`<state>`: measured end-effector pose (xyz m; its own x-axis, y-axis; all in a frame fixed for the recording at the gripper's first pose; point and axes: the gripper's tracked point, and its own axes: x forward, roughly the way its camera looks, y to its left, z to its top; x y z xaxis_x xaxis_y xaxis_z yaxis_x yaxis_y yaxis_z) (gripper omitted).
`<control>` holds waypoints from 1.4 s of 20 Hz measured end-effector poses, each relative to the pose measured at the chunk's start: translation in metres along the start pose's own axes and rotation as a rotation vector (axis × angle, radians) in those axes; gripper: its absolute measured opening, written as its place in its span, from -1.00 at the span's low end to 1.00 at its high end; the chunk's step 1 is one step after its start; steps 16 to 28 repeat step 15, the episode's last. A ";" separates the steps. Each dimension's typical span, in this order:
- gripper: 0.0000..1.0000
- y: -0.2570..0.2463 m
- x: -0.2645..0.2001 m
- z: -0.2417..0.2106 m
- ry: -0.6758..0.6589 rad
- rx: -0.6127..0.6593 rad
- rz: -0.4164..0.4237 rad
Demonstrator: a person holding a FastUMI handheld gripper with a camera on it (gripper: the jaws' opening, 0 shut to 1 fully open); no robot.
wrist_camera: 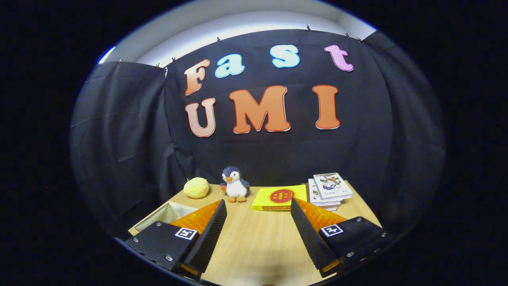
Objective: Open the storage box then place both shoes into the box .Put the left shoe in first, then the right shoe, with the right side of both shoes facing outward in a uniform manner.
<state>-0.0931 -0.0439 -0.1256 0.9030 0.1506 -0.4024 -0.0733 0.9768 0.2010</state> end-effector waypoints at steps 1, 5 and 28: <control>0.94 -0.007 -0.004 0.006 -0.033 -0.022 -0.006; 0.96 -0.016 -0.020 0.030 -0.153 -0.064 -0.007; 0.96 -0.007 -0.023 0.057 -0.262 -0.150 -0.071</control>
